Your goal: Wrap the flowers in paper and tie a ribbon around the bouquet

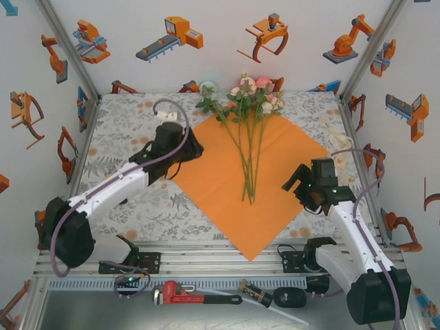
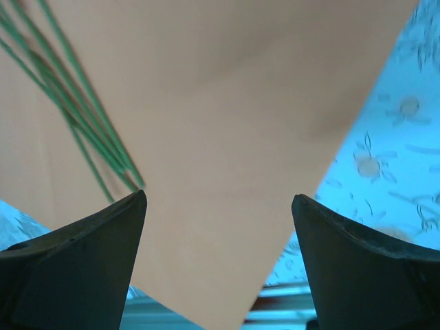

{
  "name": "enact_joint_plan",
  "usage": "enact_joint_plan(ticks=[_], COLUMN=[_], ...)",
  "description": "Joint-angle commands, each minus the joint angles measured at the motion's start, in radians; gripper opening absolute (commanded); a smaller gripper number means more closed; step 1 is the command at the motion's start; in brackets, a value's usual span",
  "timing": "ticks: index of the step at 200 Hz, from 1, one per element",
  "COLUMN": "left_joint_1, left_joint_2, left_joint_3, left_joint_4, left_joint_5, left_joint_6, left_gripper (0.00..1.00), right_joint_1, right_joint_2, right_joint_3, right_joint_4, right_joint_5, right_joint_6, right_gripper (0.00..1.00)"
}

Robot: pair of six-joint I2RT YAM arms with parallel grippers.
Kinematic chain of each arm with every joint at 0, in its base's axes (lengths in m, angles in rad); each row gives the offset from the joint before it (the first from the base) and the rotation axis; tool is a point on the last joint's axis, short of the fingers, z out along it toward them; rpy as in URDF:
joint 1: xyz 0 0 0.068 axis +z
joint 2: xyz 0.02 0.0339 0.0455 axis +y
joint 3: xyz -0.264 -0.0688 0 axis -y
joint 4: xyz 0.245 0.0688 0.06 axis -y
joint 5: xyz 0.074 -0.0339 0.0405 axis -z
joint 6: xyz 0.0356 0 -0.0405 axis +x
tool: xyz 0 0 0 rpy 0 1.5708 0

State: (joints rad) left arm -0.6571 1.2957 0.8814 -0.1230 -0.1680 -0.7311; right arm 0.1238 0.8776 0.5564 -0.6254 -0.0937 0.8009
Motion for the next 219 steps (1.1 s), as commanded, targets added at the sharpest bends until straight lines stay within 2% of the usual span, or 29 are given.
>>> enact_joint_plan(ticks=[1, 29, 55, 74, 92, 106, 127, 146, 182, 197, 219], left_joint_1=[-0.015, -0.048, -0.074, -0.086, -0.089, -0.096, -0.11, -0.123, -0.172, -0.171, -0.173], left_joint_2=[-0.098, -0.145, -0.143, -0.119, -0.088, -0.066, -0.033, 0.027, 0.102, 0.119, 0.14], left_joint_3=[-0.12, -0.208, -0.25, -0.291, -0.335, -0.357, -0.331, -0.25, -0.147, -0.137, -0.136], left_joint_4=[-0.085, -0.133, -0.145, -0.1, -0.037, 0.014, 0.004, -0.106, -0.218, -0.207, -0.175], left_joint_5=[0.017, 0.064, 0.089, 0.117, 0.162, 0.191, 0.235, 0.279, 0.225, 0.232, 0.301], left_joint_6=[-0.243, -0.389, -0.51, -0.582, -0.647, -0.665, -0.63, -0.51, -0.282, -0.257, -0.274], left_gripper=[0.54, 0.63, 0.68, 0.7, 0.71, 0.71, 0.73, 0.73, 0.72, 0.71, 0.71], right_joint_1=[-0.005, -0.003, -0.004, -0.003, -0.003, -0.003, -0.003, -0.003, -0.003, -0.003, -0.003], right_joint_2=[-0.021, -0.008, -0.025, -0.036, -0.014, 0.003, -0.01, -0.042, -0.067, -0.051, -0.036], right_joint_3=[-0.06, -0.126, -0.158, -0.199, -0.232, -0.226, -0.209, -0.187, -0.156, -0.147, -0.136], right_joint_4=[-0.069, -0.046, -0.051, 0.016, 0.122, 0.152, 0.161, 0.148, 0.126, 0.14, 0.173], right_joint_5=[-0.089, -0.153, -0.158, -0.169, -0.219, -0.242, -0.273, -0.288, -0.284, -0.288, -0.295], right_joint_6=[0.026, 0.029, 0.056, 0.074, 0.099, 0.103, 0.103, 0.124, 0.136, 0.147, 0.188], right_gripper=[0.77, 0.71, 0.7, 0.7, 0.61, 0.49, 0.26, 0.12, 0.03, 0.01, 0.01])
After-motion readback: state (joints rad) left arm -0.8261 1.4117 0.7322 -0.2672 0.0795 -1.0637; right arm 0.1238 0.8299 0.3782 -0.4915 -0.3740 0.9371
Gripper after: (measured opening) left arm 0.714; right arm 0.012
